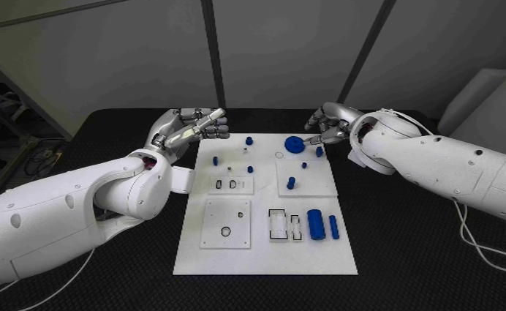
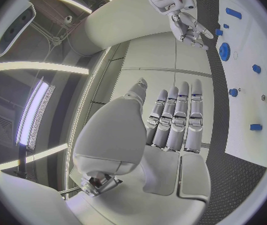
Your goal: Assemble the parts on the task board
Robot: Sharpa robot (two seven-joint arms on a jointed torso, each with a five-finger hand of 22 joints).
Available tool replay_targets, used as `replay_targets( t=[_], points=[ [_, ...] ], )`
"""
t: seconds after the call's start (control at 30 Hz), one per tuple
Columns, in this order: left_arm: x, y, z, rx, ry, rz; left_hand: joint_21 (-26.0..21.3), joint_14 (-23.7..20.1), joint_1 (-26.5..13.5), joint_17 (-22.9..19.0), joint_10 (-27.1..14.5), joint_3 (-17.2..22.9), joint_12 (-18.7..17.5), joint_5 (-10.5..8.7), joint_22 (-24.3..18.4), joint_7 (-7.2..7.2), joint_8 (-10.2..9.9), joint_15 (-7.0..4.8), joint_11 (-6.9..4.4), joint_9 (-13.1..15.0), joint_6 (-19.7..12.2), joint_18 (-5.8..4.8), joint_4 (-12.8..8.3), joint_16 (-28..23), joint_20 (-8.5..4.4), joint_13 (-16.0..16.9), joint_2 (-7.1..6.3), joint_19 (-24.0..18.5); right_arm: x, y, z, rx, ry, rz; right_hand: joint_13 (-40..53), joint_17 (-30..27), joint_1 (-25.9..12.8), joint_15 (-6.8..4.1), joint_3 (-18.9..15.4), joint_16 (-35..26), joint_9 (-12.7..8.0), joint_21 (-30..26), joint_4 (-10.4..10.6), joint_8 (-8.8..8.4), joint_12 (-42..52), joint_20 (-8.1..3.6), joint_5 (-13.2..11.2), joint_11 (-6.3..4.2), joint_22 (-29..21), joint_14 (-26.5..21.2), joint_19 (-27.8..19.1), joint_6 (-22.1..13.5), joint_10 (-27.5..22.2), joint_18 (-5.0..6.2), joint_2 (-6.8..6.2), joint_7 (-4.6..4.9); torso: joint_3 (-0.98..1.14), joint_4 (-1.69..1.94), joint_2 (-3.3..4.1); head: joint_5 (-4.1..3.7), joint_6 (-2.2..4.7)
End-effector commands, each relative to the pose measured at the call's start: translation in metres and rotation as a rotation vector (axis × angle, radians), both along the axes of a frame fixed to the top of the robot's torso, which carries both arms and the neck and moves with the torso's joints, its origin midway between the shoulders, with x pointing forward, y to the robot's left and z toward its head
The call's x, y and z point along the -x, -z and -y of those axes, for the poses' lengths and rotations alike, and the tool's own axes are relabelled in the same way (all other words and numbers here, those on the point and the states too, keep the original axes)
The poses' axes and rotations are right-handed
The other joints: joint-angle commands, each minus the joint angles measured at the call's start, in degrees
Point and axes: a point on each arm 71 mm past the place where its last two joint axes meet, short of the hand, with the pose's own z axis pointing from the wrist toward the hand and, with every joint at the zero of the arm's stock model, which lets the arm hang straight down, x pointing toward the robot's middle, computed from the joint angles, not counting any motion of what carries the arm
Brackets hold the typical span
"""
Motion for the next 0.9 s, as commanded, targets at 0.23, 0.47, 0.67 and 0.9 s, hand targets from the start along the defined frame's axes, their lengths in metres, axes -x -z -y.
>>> replay_targets(
  t=[0.23, 0.47, 0.67, 0.9],
  points=[
    [-0.001, -0.001, 0.002, -0.001, 0.017, 0.013, -0.27, 0.36, 0.03, 0.06, 0.31, 0.01, 0.3, -0.18, -0.09, -0.08, -0.26, 0.0, -0.04, 0.04, 0.31, -0.56, -0.36, -0.31, -0.1, 0.01, 0.48, -0.43, -0.012, 0.009, -0.011, 0.028, 0.004, -0.082, 2.13, 8.35, 1.29, 0.5, -0.42, 0.58, 0.07, 0.5, 0.69, 0.65, 1.8, 0.35, 0.25, 0.37, 0.57, 4.62, 0.39, -1.13, 0.08, -0.6, 0.22, 0.15, -0.03, 0.13, 0.13, 0.16, -0.38],
    [-0.002, -0.001, 0.003, -0.001, 0.017, 0.012, -0.28, 0.38, 0.02, 0.07, 0.31, 0.0, 0.28, -0.18, -0.1, -0.08, -0.27, 0.0, -0.04, 0.04, 0.32, -0.56, -0.36, -0.32, -0.1, 0.0, 0.48, -0.44, -0.016, 0.011, -0.021, 0.035, 0.0, -0.074, 2.85, 8.87, 1.58, 0.59, -0.46, 0.79, 0.07, 0.61, 0.92, 0.82, 2.42, 0.42, 0.16, 0.45, 0.76, 4.72, 0.48, -1.43, 0.27, -0.63, 0.51, 0.24, 0.03, 0.02, 0.05, 0.28, -0.61],
    [-0.002, 0.0, 0.004, -0.001, 0.018, 0.011, -0.28, 0.39, 0.01, 0.08, 0.29, -0.01, 0.25, -0.18, -0.1, -0.08, -0.28, -0.01, -0.04, 0.03, 0.32, -0.56, -0.37, -0.33, -0.1, -0.01, 0.47, -0.44, -0.017, 0.012, -0.026, 0.046, -0.008, -0.081, 3.69, 9.2, 1.83, 0.64, -0.45, 0.92, 0.11, 0.78, 1.01, 1.05, 3.1, 0.48, 0.11, 0.49, 1.08, 4.78, 0.65, -1.49, 0.65, -0.69, 0.72, 0.26, 0.03, 0.07, 0.06, 0.35, -0.8],
    [-0.002, 0.0, 0.004, -0.001, 0.018, 0.009, -0.29, 0.43, 0.0, 0.1, 0.23, -0.03, 0.17, -0.17, -0.11, -0.06, -0.33, -0.01, -0.03, 0.02, 0.3, -0.55, -0.38, -0.35, -0.1, -0.04, 0.46, -0.46, -0.018, 0.016, -0.028, 0.067, -0.016, -0.111, 4.27, 9.55, 2.2, 0.67, -0.41, 1.07, 0.2, 0.85, 1.03, 1.43, 3.6, 0.54, 0.1, 0.5, 1.18, 4.84, 0.67, -1.34, 0.8, -0.7, 0.94, 0.25, 0.07, -0.02, 0.06, 0.29, -0.94]
  ],
)
